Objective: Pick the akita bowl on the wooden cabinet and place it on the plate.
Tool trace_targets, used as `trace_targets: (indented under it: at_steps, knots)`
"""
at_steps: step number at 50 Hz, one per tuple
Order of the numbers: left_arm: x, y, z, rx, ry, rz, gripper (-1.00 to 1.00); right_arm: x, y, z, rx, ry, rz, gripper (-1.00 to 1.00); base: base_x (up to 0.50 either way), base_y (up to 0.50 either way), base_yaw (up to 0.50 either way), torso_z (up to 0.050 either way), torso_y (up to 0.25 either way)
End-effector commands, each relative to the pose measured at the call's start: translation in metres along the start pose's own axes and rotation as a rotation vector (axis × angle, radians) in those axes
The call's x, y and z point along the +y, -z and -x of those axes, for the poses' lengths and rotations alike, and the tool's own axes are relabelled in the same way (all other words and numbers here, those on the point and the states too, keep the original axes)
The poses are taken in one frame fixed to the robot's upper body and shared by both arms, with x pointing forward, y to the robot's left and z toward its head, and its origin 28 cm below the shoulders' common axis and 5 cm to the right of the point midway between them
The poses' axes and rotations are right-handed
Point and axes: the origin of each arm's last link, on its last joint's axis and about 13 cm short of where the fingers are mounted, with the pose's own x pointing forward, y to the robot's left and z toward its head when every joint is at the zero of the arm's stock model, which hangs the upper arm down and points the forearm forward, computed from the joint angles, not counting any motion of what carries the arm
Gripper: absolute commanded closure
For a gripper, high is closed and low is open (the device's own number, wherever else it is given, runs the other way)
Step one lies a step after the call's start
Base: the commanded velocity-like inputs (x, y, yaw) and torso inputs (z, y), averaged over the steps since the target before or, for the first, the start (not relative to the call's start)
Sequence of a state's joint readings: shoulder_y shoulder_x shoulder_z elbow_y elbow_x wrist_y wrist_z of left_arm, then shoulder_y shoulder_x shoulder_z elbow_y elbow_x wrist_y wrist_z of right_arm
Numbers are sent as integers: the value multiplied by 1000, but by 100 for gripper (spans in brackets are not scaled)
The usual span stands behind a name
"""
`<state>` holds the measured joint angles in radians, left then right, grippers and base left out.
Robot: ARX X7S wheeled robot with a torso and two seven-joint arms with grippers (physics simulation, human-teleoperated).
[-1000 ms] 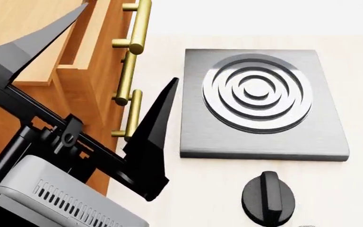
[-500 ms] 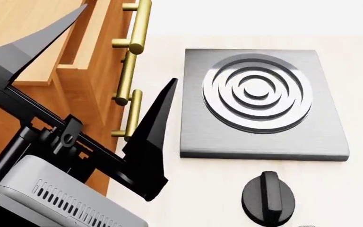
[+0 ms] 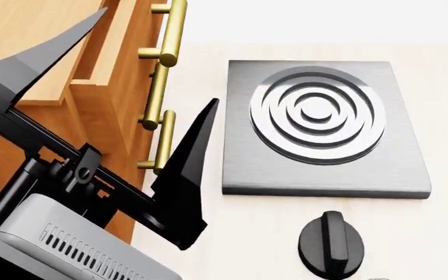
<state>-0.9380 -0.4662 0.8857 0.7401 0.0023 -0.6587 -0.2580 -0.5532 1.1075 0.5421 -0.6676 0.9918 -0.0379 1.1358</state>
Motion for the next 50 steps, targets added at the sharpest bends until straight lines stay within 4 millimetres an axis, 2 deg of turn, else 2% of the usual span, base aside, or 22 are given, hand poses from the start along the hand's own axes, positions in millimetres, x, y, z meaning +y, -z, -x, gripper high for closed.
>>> trace_targets:
  at_steps: [1, 16, 21, 28, 29, 34, 41, 50]
  knots:
    - [-2, 1, 0, 2, 2, 0, -100, -4, 5, -3, 33, -11, -84, 100, 0, 0, 0, 0, 0]
    - [-1, 2, 0, 4, 1, 5, -100, -8, 5, -3, 59, -23, -205, 100, 0, 0, 0, 1, 1]
    - [-2, 3, 1, 6, 1, 6, -100, -12, 1, -2, 99, -15, -392, 100, 0, 0, 0, 0, 0]
    - [-2, 3, 2, 6, 0, 4, -100, -16, -4, -1, 92, -10, -457, 100, 0, 0, 0, 0, 0]
    - [-2, 4, 2, 7, 0, 5, -100, -17, -4, -1, 93, -3, -526, 100, 0, 0, 0, 0, 0]
    - [-3, 5, 2, 10, 1, 4, -100, -22, -6, -1, 85, 11, -606, 100, 0, 0, 0, 0, 0]
    - [-2, 4, 1, 9, 0, 4, -100, -29, -6, 0, 81, 79, -748, 100, 0, 0, 0, 0, 1]
    - [-3, 5, 1, 9, 2, 5, -100, -34, -9, 2, 63, 203, -808, 100, 0, 0, 0, 0, 0]
